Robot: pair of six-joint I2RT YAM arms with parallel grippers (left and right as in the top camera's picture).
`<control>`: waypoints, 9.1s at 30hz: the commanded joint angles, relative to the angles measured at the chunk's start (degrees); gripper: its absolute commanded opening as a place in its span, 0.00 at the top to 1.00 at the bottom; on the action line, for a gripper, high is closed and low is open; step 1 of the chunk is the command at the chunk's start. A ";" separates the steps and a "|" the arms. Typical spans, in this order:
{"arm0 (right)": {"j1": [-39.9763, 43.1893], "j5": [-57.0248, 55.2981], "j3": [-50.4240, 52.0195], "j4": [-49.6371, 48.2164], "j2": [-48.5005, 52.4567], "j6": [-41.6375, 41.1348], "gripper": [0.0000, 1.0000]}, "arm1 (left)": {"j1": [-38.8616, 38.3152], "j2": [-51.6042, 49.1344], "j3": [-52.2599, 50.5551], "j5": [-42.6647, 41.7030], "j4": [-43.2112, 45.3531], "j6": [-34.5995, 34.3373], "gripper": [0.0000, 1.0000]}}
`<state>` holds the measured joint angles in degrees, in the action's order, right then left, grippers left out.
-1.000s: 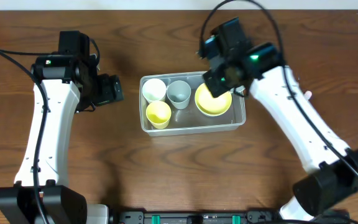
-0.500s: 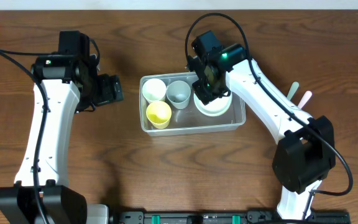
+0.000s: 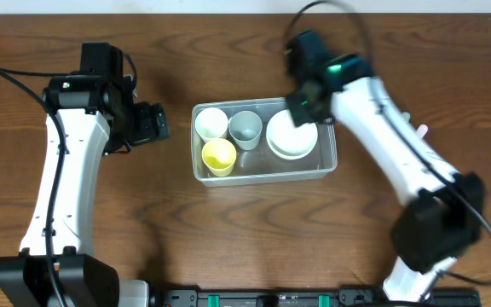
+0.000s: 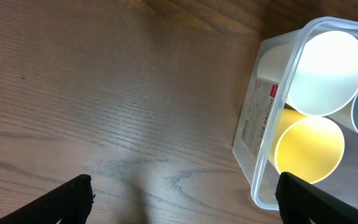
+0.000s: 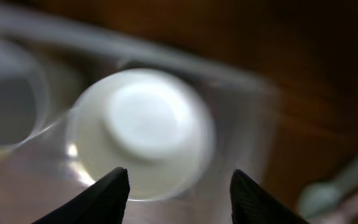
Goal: Pack container
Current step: 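Place white cup upside down onto the yellow bowl, release, then lower right gripper onto the mint spoon and grasp it, then carry mint spoon into the container's front edge and release, then move right gripper to the white fork and grasp it, then lay white fork in the container beside the spoon, release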
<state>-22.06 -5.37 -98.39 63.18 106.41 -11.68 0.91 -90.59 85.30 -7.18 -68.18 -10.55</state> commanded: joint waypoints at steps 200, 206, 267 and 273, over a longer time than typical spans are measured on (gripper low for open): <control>39.26 9.18 35.58 -20.39 0.66 -10.56 0.20 | -0.02 0.04 -0.02 0.31 -1.81 -0.28 0.05; 39.26 8.35 37.38 -21.42 0.66 -10.56 0.20 | -0.02 0.04 -0.02 0.31 -1.84 -0.28 0.05; 20.87 15.45 19.85 -14.32 -17.94 16.61 0.99 | 0.00 0.04 -0.02 0.31 -1.84 -0.28 0.06; 4.07 15.26 18.51 -12.74 -21.44 41.00 0.99 | -0.02 0.04 -0.02 0.31 -1.86 -0.28 0.06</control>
<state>-11.97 9.15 -80.14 49.15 84.86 11.66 0.91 -90.59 85.30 -7.16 -69.87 -10.55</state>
